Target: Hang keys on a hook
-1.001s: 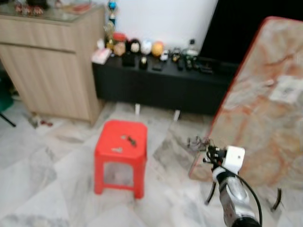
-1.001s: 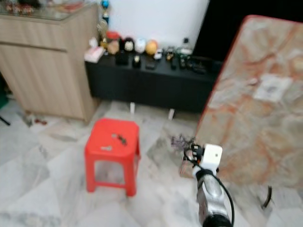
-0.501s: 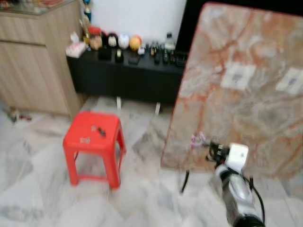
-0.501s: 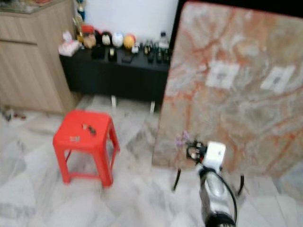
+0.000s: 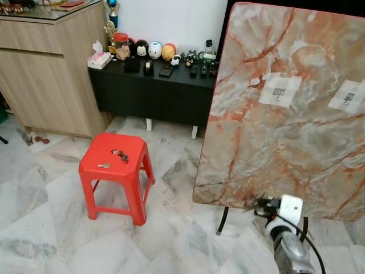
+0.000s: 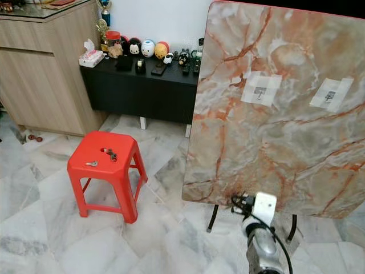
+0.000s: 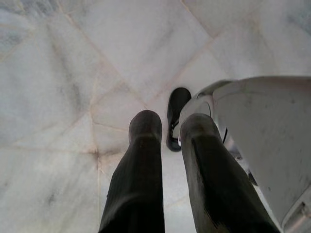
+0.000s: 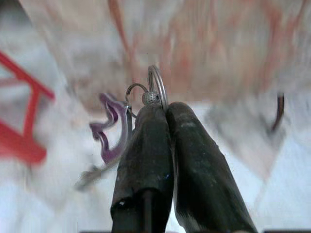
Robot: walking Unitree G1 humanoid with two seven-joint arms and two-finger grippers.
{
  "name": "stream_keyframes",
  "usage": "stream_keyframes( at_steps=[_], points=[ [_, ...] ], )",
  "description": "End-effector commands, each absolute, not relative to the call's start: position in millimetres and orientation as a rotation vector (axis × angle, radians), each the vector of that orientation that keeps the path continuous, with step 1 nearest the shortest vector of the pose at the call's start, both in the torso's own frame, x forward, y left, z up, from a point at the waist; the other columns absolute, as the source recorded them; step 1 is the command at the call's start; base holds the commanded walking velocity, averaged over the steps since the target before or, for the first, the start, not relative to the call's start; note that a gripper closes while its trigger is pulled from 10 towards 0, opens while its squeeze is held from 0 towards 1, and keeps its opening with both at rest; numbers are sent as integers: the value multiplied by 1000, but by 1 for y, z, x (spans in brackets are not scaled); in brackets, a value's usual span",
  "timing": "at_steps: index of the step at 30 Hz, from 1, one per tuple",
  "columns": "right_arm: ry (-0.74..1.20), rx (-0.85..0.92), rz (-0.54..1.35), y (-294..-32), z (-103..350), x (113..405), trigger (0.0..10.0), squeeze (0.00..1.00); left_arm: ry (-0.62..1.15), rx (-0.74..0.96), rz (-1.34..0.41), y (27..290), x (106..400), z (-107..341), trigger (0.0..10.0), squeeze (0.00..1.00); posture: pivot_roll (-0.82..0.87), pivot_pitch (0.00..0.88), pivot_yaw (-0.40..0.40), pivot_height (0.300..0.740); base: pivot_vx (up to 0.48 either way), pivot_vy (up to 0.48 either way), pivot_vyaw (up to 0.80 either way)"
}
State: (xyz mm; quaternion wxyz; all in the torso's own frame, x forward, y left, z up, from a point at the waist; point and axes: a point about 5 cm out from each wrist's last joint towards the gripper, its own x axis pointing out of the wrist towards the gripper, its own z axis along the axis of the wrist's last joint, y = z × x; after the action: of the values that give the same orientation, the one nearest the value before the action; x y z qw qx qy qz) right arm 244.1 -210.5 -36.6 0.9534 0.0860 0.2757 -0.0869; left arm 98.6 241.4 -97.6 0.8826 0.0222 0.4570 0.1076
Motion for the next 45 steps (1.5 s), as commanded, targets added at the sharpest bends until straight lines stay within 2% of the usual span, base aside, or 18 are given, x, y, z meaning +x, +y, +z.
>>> stream_keyframes(
  at_steps=[1, 7, 12, 16, 29, 45],
  points=[
    [621, 156, -214, -219, -44, 233, 10000, 0, 970, 30, 223, 239, 94, -100, 10000, 0, 225, 0, -130, 740, 0, 0, 0],
    [860, 135, -194, -214, -77, 185, 10000, 0, 969, 32, 229, 239, 99, -99, 10000, 0, 231, 0, -129, 740, 0, 0, 0],
    [900, 145, -201, -213, -84, 172, 10000, 0, 968, 32, 226, 235, 104, -99, 10000, 0, 229, 0, -123, 740, 0, 0, 0],
    [910, 153, -198, -212, -85, 170, 10000, 0, 971, 33, 219, 234, 105, -99, 10000, 0, 225, 0, -124, 740, 0, 0, 0],
    [905, 173, -183, -210, -84, 173, 10000, 0, 974, 28, 212, 228, 108, -100, 10000, 0, 222, 0, -132, 740, 285, 0, 0],
    [919, 183, -212, -236, -83, 162, 10000, 0, 974, 29, 199, 227, 109, -100, 10000, 0, 219, 0, -132, 740, 298, 0, 0]
  ],
)
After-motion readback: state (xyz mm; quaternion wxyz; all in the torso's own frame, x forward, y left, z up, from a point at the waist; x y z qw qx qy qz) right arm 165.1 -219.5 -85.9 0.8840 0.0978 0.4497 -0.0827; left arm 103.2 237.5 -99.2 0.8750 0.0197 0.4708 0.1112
